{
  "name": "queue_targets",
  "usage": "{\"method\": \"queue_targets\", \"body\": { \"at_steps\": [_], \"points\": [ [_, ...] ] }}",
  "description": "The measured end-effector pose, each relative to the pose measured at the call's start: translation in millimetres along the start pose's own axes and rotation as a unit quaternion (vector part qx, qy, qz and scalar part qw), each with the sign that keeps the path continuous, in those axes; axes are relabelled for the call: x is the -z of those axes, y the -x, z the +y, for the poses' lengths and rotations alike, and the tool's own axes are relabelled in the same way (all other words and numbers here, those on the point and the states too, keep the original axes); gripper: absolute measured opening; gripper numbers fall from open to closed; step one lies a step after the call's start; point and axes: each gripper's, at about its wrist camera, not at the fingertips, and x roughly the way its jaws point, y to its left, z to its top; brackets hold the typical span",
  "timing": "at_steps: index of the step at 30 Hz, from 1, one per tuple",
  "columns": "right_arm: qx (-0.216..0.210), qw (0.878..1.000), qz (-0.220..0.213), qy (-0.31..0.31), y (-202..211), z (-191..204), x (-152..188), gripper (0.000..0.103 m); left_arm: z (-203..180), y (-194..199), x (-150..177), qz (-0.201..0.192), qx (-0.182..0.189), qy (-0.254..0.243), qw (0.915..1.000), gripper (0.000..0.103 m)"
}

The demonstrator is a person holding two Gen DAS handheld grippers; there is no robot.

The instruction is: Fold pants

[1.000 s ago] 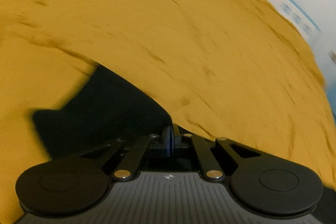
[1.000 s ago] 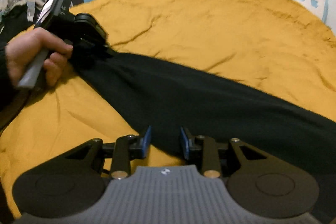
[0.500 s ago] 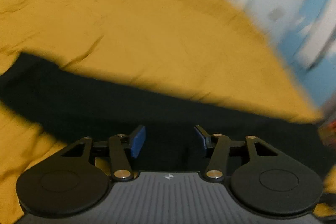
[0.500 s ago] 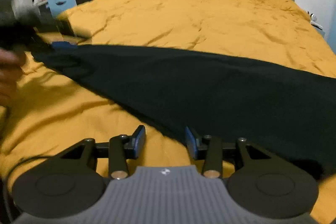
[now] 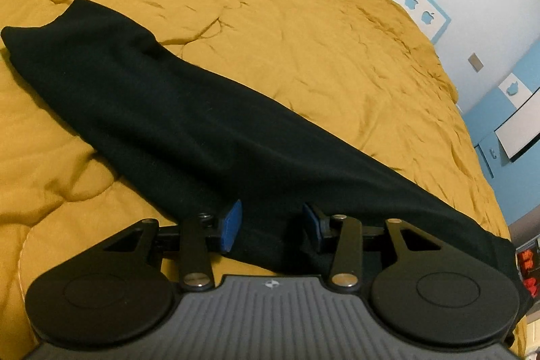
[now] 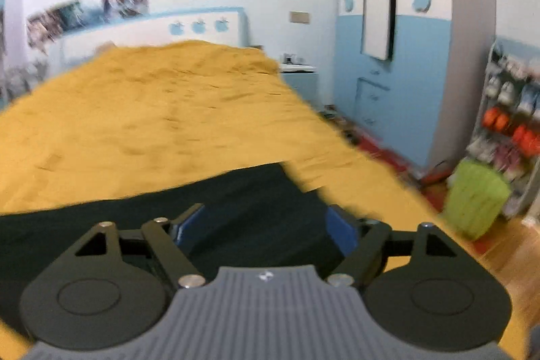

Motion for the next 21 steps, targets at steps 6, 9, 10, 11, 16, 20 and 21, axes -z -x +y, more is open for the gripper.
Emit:
{"method": "queue_targets", "body": {
  "at_steps": [6, 9, 10, 11, 16, 20, 21],
  "points": [
    [-0.054, 0.992, 0.105, -0.041, -72.3, -59.1, -18.8, 0.074, 5.6, 2.2, 0.5, 0.002, -0.001, 0.006, 1.0000, 0.050],
    [-0.093, 0.983, 0.157, -0.034, -95.9, -69.1, -27.7, 0.072, 3.0, 2.3, 0.8, 0.004, -0.007, 0.004, 1.0000, 0.051],
    [-0.098, 0.980, 0.170, -0.024, -100.8, -62.7, -28.5, 0.061, 2.2, 2.4, 1.0, 0.005, -0.008, 0.001, 1.0000, 0.051],
    [-0.105, 0.977, 0.183, -0.013, -104.5, -62.4, -29.5, 0.043, 1.9, 2.7, 1.2, 0.005, -0.009, -0.002, 0.9999, 0.052],
    [-0.141, 0.971, 0.192, 0.010, -88.5, -60.5, -32.2, 0.000, 4.9, 5.2, 0.6, 0.003, -0.001, 0.009, 1.0000, 0.052],
    [-0.158, 0.972, 0.174, -0.018, -65.7, -76.5, -36.3, 0.000, 6.6, 11.0, 1.4, -0.011, 0.009, 0.023, 0.9996, 0.052],
    [-0.161, 0.972, 0.170, -0.035, -62.5, -85.1, -36.2, 0.000, 6.6, 13.7, 1.5, -0.016, 0.014, 0.026, 0.9994, 0.052]
  ]
}}
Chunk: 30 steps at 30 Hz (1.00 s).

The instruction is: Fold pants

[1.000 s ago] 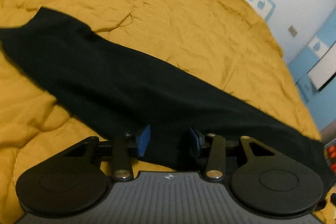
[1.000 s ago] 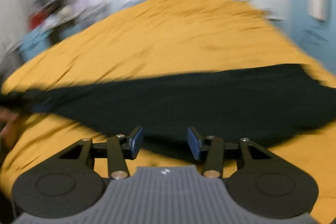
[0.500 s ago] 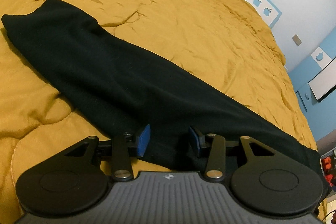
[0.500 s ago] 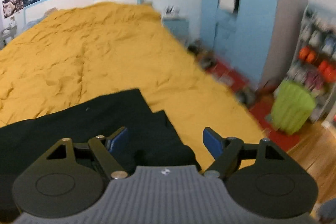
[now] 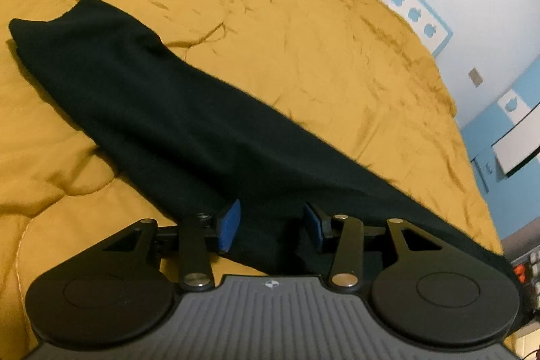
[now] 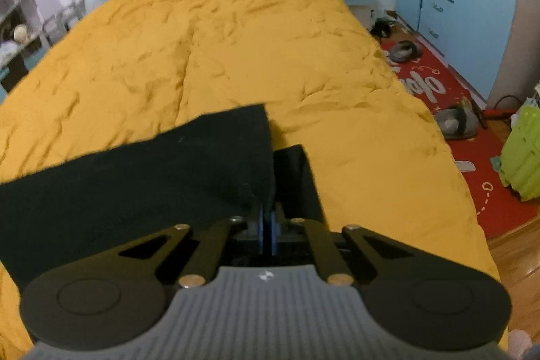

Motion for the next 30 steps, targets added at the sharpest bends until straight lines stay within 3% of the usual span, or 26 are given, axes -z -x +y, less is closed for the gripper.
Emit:
{"method": "queue_targets", "body": {
  "at_steps": [4, 7, 8, 9, 13, 15, 17, 19, 21, 25, 27, 30],
  "points": [
    [-0.017, 0.999, -0.009, -0.049, 16.3, -19.9, 10.8, 0.000, -1.7, 6.3, 1.1, -0.008, 0.015, -0.003, 0.9998, 0.054],
    [0.011, 0.999, 0.017, -0.047, -3.2, -24.3, 23.2, 0.000, -2.6, 5.6, 1.8, -0.006, 0.016, -0.008, 0.9998, 0.055],
    [0.026, 0.998, 0.022, -0.049, -10.6, -26.0, 26.3, 0.012, -2.6, 5.6, 1.3, -0.006, 0.016, -0.008, 0.9998, 0.055],
    [0.052, 0.997, 0.020, -0.044, -14.2, -26.1, 27.7, 0.015, -2.6, 5.9, 0.9, -0.006, 0.016, -0.007, 0.9998, 0.055],
    [0.152, 0.987, -0.054, -0.004, 2.4, -7.0, 26.6, 0.020, -11.1, 11.9, 2.1, -0.011, 0.017, -0.020, 0.9996, 0.055],
    [0.148, 0.984, -0.089, 0.037, 15.1, 16.1, 26.5, 0.020, -27.9, 17.4, 6.7, -0.017, 0.033, -0.045, 0.9983, 0.055],
    [0.098, 0.987, -0.100, 0.076, 19.2, 41.2, 27.8, 0.020, -54.0, 19.0, 14.5, -0.018, 0.053, -0.080, 0.9952, 0.055],
    [0.051, 0.990, -0.085, 0.103, 13.4, 62.0, 30.2, 0.019, -89.3, 15.9, 26.1, -0.009, 0.088, -0.118, 0.9890, 0.055],
    [0.032, 0.989, -0.067, 0.129, 2.0, 80.1, 35.3, 0.018, -128.9, 9.0, 40.6, 0.008, 0.132, -0.156, 0.9789, 0.057],
    [0.044, 0.989, -0.021, 0.139, -20.7, 83.1, 53.4, 0.018, -207.2, -14.1, 76.4, 0.044, 0.202, -0.212, 0.9551, 0.063],
    [0.037, 0.993, 0.016, 0.112, -20.9, 70.1, 65.6, 0.011, -243.5, -25.8, 96.4, 0.056, 0.222, -0.241, 0.9430, 0.064],
    [0.029, 0.993, 0.029, 0.107, -7.3, 57.3, 81.3, 0.010, -285.6, -45.3, 128.3, 0.077, 0.242, -0.280, 0.9257, 0.068]
  ]
}}
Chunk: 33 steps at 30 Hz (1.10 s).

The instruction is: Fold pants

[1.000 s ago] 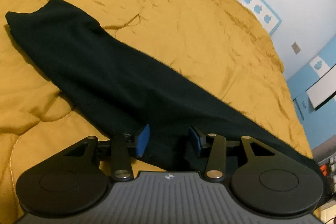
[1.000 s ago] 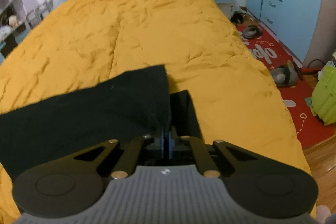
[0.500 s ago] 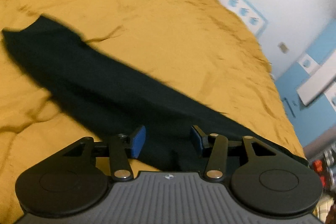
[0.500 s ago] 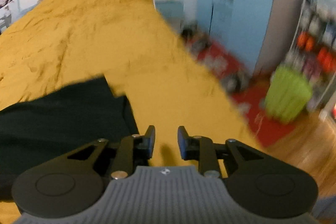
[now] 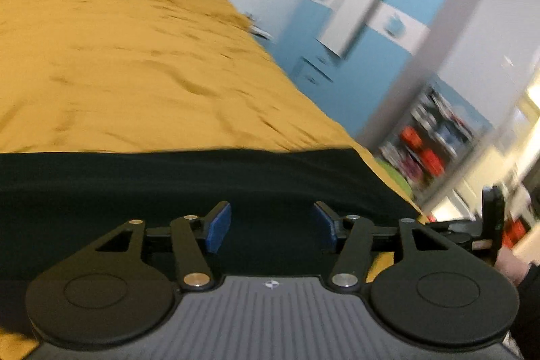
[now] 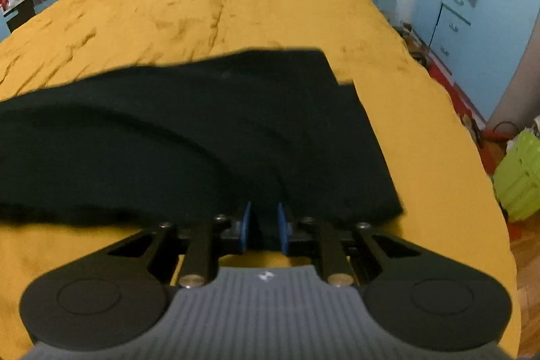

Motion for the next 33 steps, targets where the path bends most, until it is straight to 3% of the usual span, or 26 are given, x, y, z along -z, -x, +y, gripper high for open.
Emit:
{"method": "queue_targets", "body": {
  "at_steps": [4, 5, 9, 12, 14, 19, 20, 22, 23, 24, 29, 33],
  "points": [
    [-0.032, 0.998, -0.034, -0.047, 25.0, -25.3, -6.0, 0.016, -30.5, -44.8, 22.0, 0.070, 0.016, -0.046, 0.9964, 0.062],
    [-0.037, 0.996, -0.048, -0.058, 30.7, -32.6, -11.3, 0.021, -37.6, -49.9, 31.1, 0.086, 0.023, -0.062, 0.9940, 0.055],
    [-0.053, 0.992, -0.081, -0.084, 31.6, -60.0, -42.9, 0.034, -69.8, -48.0, 67.4, 0.105, 0.007, -0.154, 0.9824, 0.050],
    [-0.067, 0.992, -0.057, -0.091, 6.4, -76.0, -64.3, 0.041, -81.1, -47.2, 85.7, 0.106, -0.020, -0.205, 0.9727, 0.050],
    [-0.079, 0.992, -0.031, -0.089, -11.2, -84.7, -71.6, 0.047, -78.6, -45.3, 85.8, 0.108, -0.017, -0.194, 0.9749, 0.050],
    [-0.098, 0.991, 0.028, -0.090, -59.1, -96.9, -83.5, 0.047, -74.4, -43.9, 79.3, 0.112, -0.003, -0.176, 0.9779, 0.050],
    [-0.110, 0.990, 0.030, -0.087, -59.8, -96.0, -82.1, 0.031, -74.5, -43.2, 78.8, 0.113, -0.003, -0.178, 0.9775, 0.050],
    [-0.117, 0.990, 0.022, -0.081, -54.7, -97.2, -82.5, 0.027, -73.9, -41.0, 77.2, 0.117, 0.001, -0.173, 0.9780, 0.050],
    [-0.127, 0.988, 0.015, -0.088, -52.7, -101.3, -82.9, 0.010, -71.7, -41.0, 76.5, 0.120, 0.004, -0.165, 0.9790, 0.050],
    [-0.137, 0.985, 0.010, -0.103, -47.7, -106.7, -80.8, 0.000, -69.1, -40.7, 75.9, 0.123, 0.008, -0.155, 0.9802, 0.050],
    [-0.171, 0.975, -0.027, -0.142, -18.5, -123.4, -68.6, 0.000, -65.6, -37.3, 72.7, 0.127, 0.023, -0.136, 0.9823, 0.050],
    [-0.133, 0.978, -0.029, -0.155, -23.7, -124.3, -61.7, 0.000, -65.2, -40.2, 70.2, 0.129, 0.025, -0.132, 0.9825, 0.050]
  ]
}}
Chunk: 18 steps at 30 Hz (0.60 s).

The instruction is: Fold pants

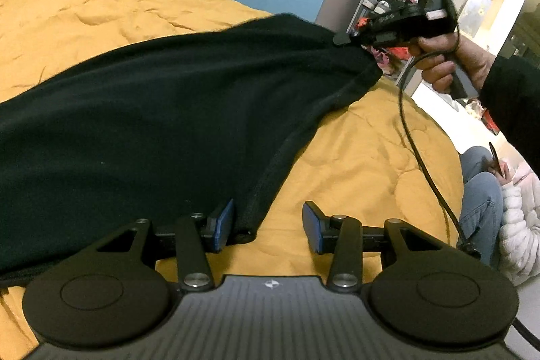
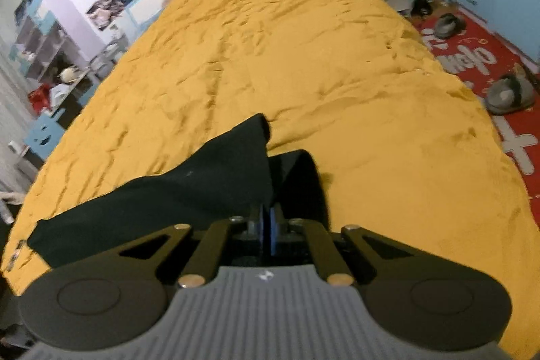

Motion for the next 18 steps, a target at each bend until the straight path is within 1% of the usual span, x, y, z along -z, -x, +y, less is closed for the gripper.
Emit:
{"method": "queue_targets", "body": {
  "at_steps": [1, 2, 3, 4, 5, 7, 8, 9, 10, 12, 13, 15, 16, 18],
  "points": [
    [0.024, 1.000, 0.003, -0.011, -9.2, -3.6, 2.8, 0.000, -0.3, -0.6, 0.0, -0.001, -0.001, 0.000, 1.0000, 0.050],
    [0.039, 0.999, 0.012, -0.016, -19.7, -5.5, 5.9, 0.000, -1.1, -0.9, 0.7, -0.001, -0.004, -0.002, 1.0000, 0.050],
    [0.054, 0.998, 0.018, -0.009, -28.0, -4.2, 10.0, 0.000, -2.2, -0.3, 1.5, -0.001, -0.007, -0.004, 1.0000, 0.050],
    [0.068, 0.998, 0.014, -0.001, -31.8, -1.1, 12.6, 0.000, -3.5, 0.3, 2.1, -0.003, -0.009, -0.006, 0.9999, 0.050],
    [0.074, 0.997, 0.006, 0.001, -31.4, 1.7, 13.7, 0.000, -4.4, 1.7, 2.5, -0.005, -0.010, -0.008, 0.9999, 0.050],
    [0.103, 0.994, -0.026, 0.001, -22.7, 9.9, 14.5, 0.008, -4.1, 7.1, 3.7, -0.010, -0.009, -0.007, 0.9999, 0.050],
    [0.121, 0.992, -0.041, 0.002, -17.5, 13.8, 14.4, 0.016, -2.2, 10.8, 4.4, -0.014, -0.005, -0.003, 0.9999, 0.050],
    [0.143, 0.988, -0.059, 0.009, -11.0, 19.8, 14.7, 0.019, -0.4, 12.5, 5.5, -0.017, -0.002, 0.004, 0.9998, 0.050],
    [0.154, 0.985, -0.074, 0.021, -4.5, 26.3, 15.1, 0.019, 2.6, 14.7, 6.7, -0.020, 0.003, 0.015, 0.9997, 0.050],
    [0.138, 0.985, -0.090, 0.041, 3.3, 41.3, 13.8, 0.020, 8.1, 16.5, 8.3, -0.022, 0.011, 0.036, 0.9990, 0.050],
    [0.125, 0.987, -0.087, 0.049, 1.4, 50.1, 11.3, 0.020, 9.4, 15.7, 8.9, -0.020, 0.012, 0.045, 0.9987, 0.050],
    [0.109, 0.989, -0.072, 0.076, -10.8, 68.5, 4.1, 0.020, 8.0, 13.7, 8.9, -0.016, 0.006, 0.046, 0.9988, 0.050],
    [0.105, 0.988, -0.058, 0.092, -21.6, 78.8, 0.7, 0.021, 5.3, 12.8, 9.2, -0.012, 0.002, 0.041, 0.9991, 0.050],
    [0.093, 0.990, -0.026, 0.105, -48.2, 92.7, -6.8, 0.021, 0.9, 13.0, 11.1, -0.008, -0.004, 0.035, 0.9994, 0.050]
  ]
}}
